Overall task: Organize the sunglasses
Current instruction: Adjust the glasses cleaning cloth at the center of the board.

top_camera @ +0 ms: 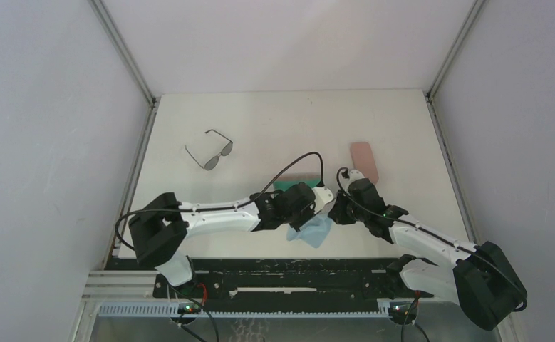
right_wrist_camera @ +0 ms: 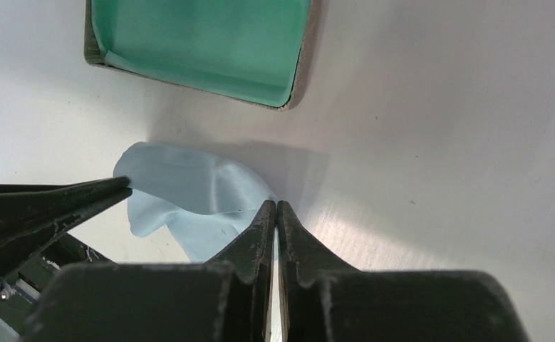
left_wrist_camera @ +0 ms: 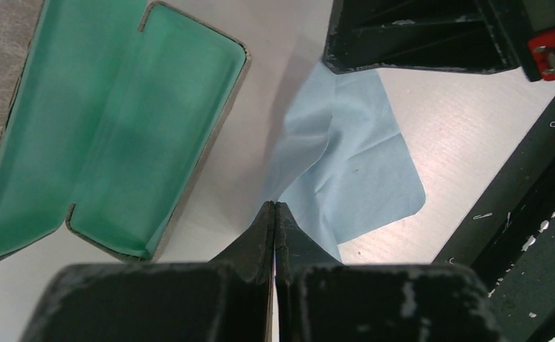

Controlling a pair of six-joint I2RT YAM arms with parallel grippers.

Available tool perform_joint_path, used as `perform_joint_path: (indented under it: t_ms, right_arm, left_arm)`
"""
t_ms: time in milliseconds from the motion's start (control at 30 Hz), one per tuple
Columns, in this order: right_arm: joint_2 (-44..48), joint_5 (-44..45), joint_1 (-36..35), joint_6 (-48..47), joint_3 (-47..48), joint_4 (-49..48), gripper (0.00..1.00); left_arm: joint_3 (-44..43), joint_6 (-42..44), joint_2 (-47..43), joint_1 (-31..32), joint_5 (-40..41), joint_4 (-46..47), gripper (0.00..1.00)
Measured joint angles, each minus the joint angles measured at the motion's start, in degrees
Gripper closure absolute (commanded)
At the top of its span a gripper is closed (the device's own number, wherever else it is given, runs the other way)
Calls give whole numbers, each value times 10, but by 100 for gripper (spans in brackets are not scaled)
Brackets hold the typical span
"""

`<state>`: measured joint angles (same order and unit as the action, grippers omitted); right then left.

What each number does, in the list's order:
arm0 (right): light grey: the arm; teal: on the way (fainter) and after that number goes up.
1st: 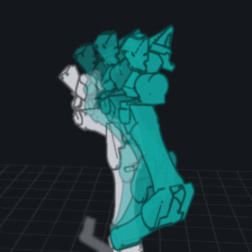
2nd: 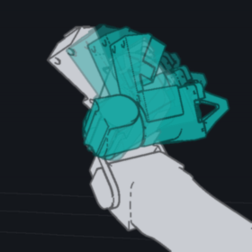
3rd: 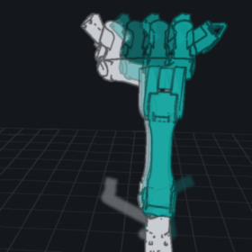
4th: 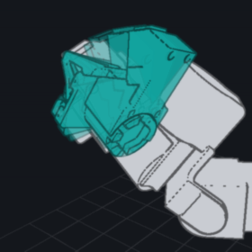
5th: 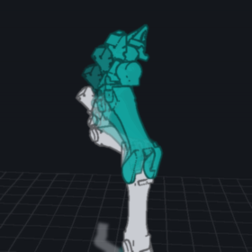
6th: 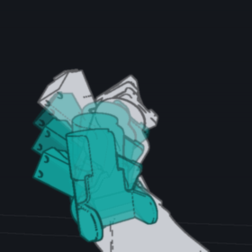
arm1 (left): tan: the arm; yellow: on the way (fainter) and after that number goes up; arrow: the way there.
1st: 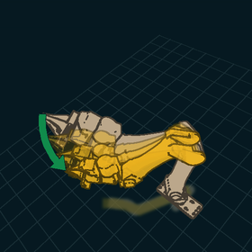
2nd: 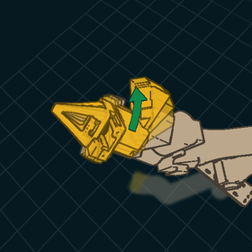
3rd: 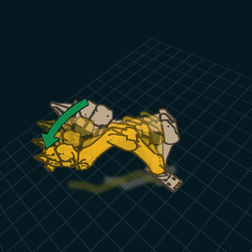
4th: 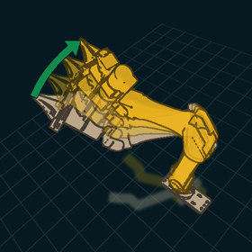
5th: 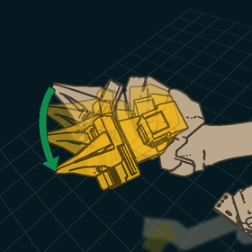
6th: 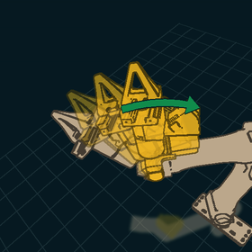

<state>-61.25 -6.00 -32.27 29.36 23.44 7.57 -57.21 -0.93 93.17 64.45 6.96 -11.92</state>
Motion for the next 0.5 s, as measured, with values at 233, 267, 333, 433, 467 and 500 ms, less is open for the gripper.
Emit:
perform_joint_path:
  t_ms: [233, 267, 333, 433, 467, 500]
  right_arm:
    - [0, -3, -8, -12, 7, 4, 100]
    - [0, -3, -9, -15, 10, 5, 100]
    - [0, -2, -12, -22, 19, 11, 100]
    - [-8, 0, -14, -31, 37, 17, 100]
    - [-12, 1, -16, -35, 44, 18, 100]
    - [-17, 1, -17, -38, 49, 19, 100]
  left_arm:
    - [14, 0, -6, -15, 2, 5, 100]
    - [16, 0, -7, -18, 3, 5, 100]
    - [20, 0, -8, -25, 4, 6, 100]
    - [21, 0, -10, -34, 5, 7, 100]
    - [21, 0, -10, -36, 5, 7, 100]
    - [21, 0, -11, -39, 7, 7, 100]
